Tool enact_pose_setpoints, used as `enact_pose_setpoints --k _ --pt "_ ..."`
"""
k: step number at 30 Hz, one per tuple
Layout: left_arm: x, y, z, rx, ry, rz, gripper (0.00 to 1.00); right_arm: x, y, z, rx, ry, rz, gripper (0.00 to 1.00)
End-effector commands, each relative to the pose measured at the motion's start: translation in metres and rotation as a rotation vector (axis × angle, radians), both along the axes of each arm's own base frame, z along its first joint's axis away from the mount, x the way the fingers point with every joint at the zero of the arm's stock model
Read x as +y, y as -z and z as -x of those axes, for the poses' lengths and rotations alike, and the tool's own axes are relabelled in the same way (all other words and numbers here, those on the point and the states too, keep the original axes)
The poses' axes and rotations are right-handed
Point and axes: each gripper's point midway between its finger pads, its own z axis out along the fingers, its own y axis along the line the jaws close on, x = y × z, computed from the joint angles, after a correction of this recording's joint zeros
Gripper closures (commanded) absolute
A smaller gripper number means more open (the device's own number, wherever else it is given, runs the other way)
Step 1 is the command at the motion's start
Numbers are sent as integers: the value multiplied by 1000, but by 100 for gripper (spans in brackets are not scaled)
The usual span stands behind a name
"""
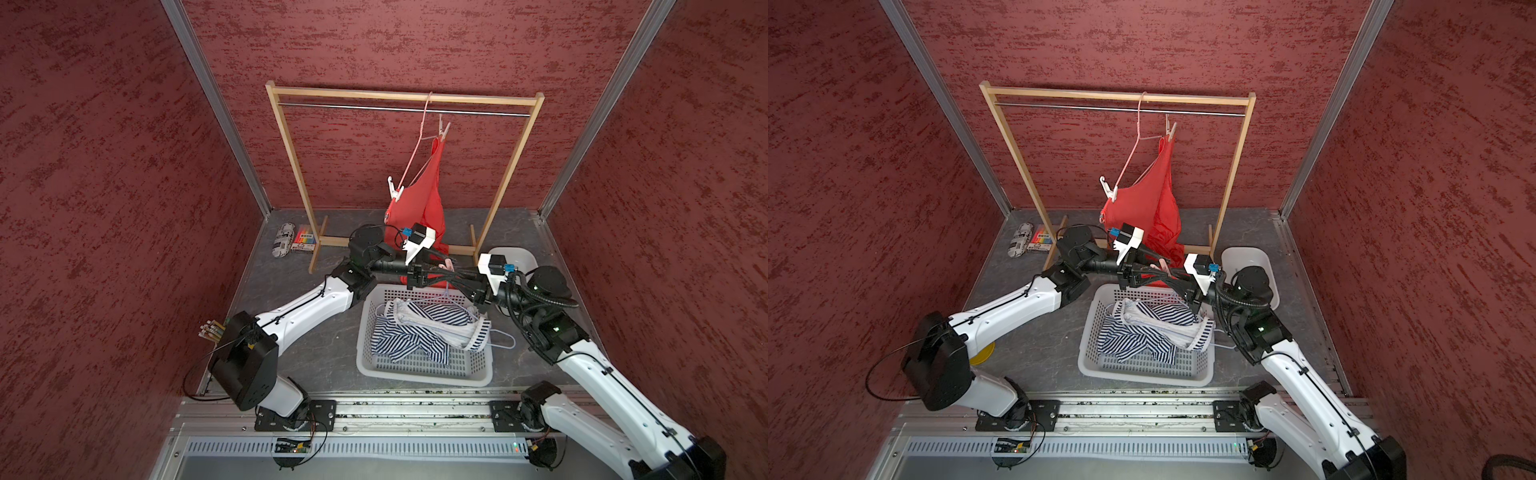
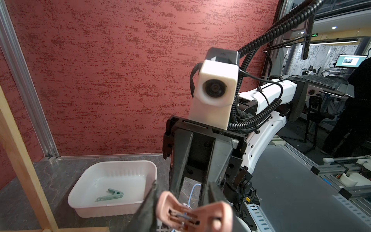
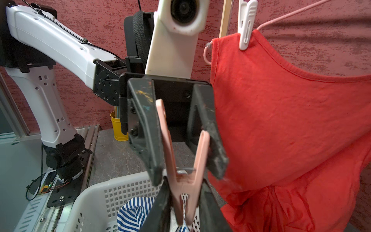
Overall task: Remove the clothespins securing tank tops to the hanger
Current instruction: Place the clothespin in the storage box.
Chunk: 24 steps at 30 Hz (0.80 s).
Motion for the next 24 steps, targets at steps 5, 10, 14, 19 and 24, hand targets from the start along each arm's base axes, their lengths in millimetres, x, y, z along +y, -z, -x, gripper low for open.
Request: enact_pose_setpoints --k 5,10,14,19,24 --pt "3 -15 -5 -24 -33 47 0 -1 -11 4 -41 2 -7 100" --pt "22 -24 -14 -64 -120 105 0 -11 -2 -10 25 112 2 100" --pt "38 -16 -11 -92 -145 97 0 -32 13 -17 137 268 -19 100" --pt "53 -2 -6 -102 -175 60 0 -86 28 -24 269 589 -74 100" --pt "60 3 3 -107 -161 21 0 -141 54 -52 351 968 -32 100"
